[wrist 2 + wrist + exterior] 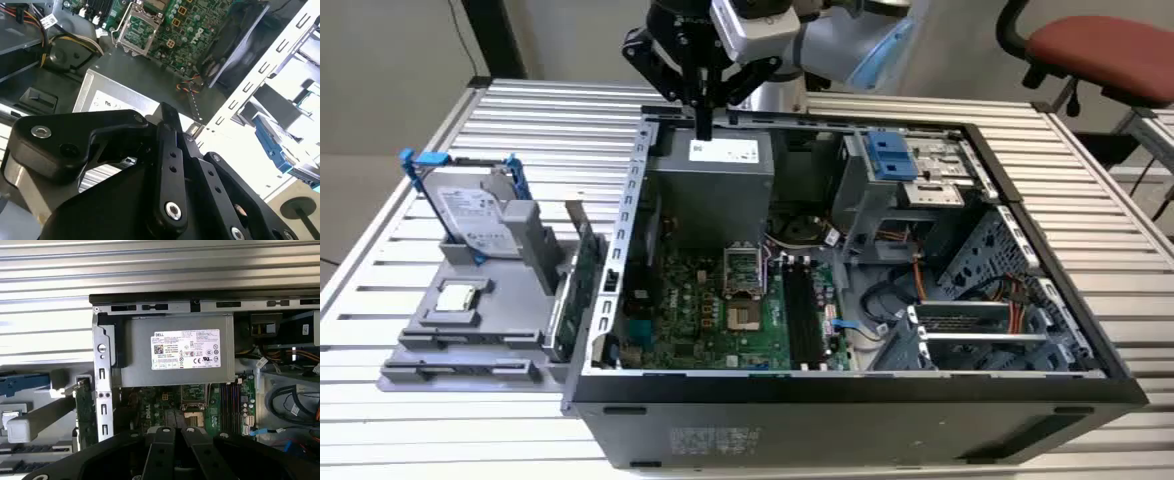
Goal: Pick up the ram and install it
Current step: 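Reach for the ram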
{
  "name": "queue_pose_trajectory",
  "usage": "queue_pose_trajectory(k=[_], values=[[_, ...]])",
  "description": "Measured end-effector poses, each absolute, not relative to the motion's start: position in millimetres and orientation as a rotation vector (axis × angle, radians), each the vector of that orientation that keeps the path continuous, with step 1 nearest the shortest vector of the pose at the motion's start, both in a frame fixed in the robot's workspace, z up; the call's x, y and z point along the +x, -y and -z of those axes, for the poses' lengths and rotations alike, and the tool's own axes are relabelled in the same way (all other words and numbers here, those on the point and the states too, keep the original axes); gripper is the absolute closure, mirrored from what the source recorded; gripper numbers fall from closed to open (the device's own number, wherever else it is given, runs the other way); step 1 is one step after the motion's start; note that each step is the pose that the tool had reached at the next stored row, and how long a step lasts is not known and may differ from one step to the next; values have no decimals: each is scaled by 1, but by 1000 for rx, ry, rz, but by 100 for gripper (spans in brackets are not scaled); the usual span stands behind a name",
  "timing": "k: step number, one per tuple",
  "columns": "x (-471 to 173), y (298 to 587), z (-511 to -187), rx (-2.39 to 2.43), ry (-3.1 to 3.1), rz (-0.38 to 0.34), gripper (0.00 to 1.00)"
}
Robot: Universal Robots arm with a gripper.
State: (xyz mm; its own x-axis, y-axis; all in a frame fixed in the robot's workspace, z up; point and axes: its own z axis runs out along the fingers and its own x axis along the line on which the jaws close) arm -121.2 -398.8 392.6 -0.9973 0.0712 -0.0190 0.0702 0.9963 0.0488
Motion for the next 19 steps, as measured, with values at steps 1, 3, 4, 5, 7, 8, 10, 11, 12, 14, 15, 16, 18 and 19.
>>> queue_pose_trajectory(k=[1, 3, 4, 5, 7, 8, 10, 11, 12, 14, 15, 16, 18, 19], values=[[-121, 399, -393, 110, -3118, -75, 100], [-121, 399, -393, 110, -3118, -75, 100], [-121, 399, -393, 110, -3118, -75, 100], [-121, 399, -393, 110, -3118, -75, 100], [-121, 399, -393, 110, -3118, -75, 100], [-121, 399, -393, 110, -3118, -75, 100], [-121, 399, -393, 110, -3118, -75, 100], [-121, 399, -393, 110, -3118, -75, 100], [-121, 399, -393, 110, -3118, -75, 100], [-122, 399, -393, 111, -3118, -75, 100], [-123, 399, -393, 111, -3118, -75, 100], [-124, 399, -393, 111, -3118, -75, 100], [-127, 399, -393, 110, -3118, -75, 100], [-129, 399, -393, 110, -3118, -75, 100]])
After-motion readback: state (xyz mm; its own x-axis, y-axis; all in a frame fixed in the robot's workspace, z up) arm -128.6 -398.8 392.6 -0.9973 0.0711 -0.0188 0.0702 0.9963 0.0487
